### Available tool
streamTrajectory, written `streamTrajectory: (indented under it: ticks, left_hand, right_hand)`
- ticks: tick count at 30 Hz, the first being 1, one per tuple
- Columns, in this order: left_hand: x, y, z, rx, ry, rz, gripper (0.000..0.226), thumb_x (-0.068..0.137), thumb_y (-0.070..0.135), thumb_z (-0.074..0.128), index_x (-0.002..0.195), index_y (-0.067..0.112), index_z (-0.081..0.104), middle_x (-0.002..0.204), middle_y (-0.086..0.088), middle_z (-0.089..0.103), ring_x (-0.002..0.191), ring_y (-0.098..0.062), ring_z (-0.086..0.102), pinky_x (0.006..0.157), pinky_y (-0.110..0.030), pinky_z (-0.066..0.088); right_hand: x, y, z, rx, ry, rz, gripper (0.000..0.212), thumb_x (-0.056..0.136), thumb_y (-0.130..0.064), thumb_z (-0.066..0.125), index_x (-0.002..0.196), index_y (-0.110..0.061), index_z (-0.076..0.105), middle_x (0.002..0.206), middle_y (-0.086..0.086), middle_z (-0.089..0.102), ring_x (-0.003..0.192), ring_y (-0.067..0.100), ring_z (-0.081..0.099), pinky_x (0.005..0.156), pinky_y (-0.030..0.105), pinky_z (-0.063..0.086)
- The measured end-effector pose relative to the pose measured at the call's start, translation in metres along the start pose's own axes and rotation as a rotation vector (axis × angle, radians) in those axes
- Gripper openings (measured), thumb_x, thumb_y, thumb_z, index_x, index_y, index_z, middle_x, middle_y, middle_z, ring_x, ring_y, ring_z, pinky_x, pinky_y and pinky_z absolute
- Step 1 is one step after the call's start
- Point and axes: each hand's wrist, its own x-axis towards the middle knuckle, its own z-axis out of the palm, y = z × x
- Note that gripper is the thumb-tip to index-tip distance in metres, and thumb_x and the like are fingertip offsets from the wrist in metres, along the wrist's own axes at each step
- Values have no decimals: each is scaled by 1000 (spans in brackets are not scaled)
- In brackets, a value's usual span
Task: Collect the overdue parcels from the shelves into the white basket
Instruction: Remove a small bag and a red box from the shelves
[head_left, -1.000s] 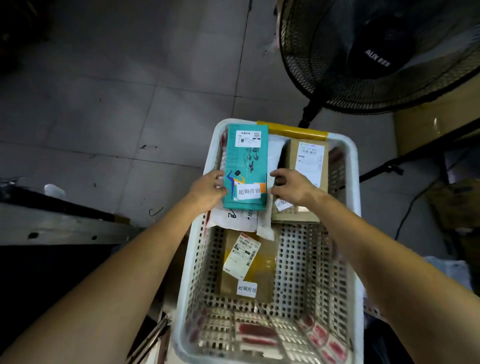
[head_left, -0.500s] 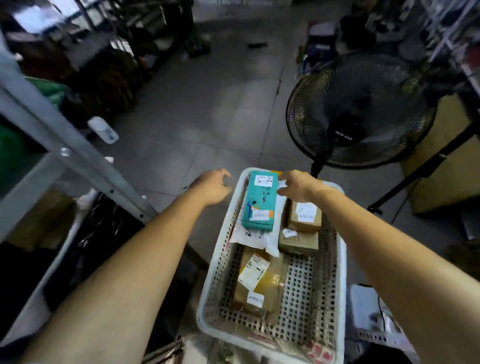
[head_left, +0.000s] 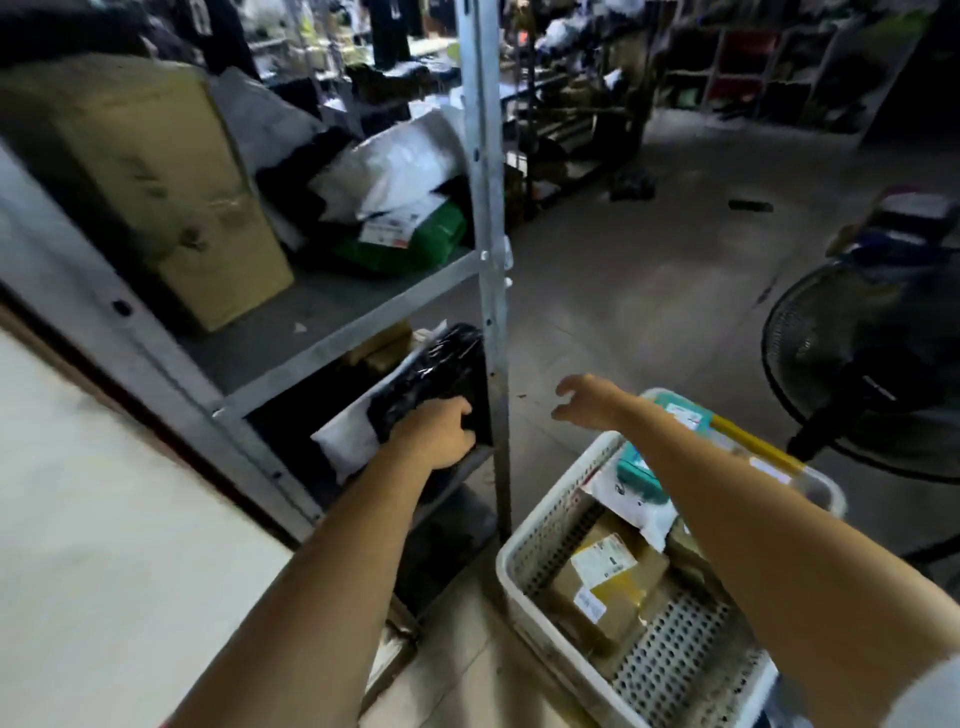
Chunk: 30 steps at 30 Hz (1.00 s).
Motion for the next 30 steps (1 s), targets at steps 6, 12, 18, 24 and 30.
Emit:
streamTrajectory:
  ticks: [6, 12, 18, 24, 30]
  left_hand:
    - [-96, -90, -5, -67, 58, -100, 42, 98, 29, 54, 138, 17, 49, 132, -8, 58, 114, -28, 57, 87, -28, 45]
    - [-219, -163, 10, -95, 179, -215, 32, 96, 36, 57, 125, 25, 62, 123, -5, 65, 107, -26, 64, 88, -37, 55]
    - [-344, -221, 35, -167, 238, -364, 42, 94, 38, 62, 134, 24, 54, 125, -1, 65, 116, -22, 61, 101, -36, 48]
    - [-462, -275, 45, -210, 308, -556, 43, 95, 35, 60, 135, 23, 54, 120, -5, 66, 120, -23, 58, 100, -34, 47]
    - [-573, -314, 57, -229, 416, -824, 46, 92, 35, 64, 136, 23, 55, 133, -8, 60, 123, -27, 55, 100, -36, 46]
  right_hand:
    - [-11, -68, 60, -167, -109, -180, 39, 77, -45, 64, 109, -23, 65, 117, 6, 64, 101, 28, 61, 93, 42, 52]
    - [-129, -139, 104, -223, -116, -305, 39, 91, -28, 62, 126, -10, 59, 121, 13, 58, 107, 30, 56, 89, 33, 47]
    - [-217, -185, 168, -255, -134, -417, 47, 91, -33, 63, 133, -13, 55, 131, 13, 56, 114, 29, 56, 94, 36, 47]
    - [-282, -259, 223, -342, -214, -611, 52, 95, -36, 61, 140, -15, 48, 146, 6, 47, 130, 28, 48, 106, 35, 39]
    - [-330, -350, 280, -418, -295, -871, 52, 94, -36, 63, 140, -17, 49, 144, 7, 50, 129, 26, 49, 103, 32, 38]
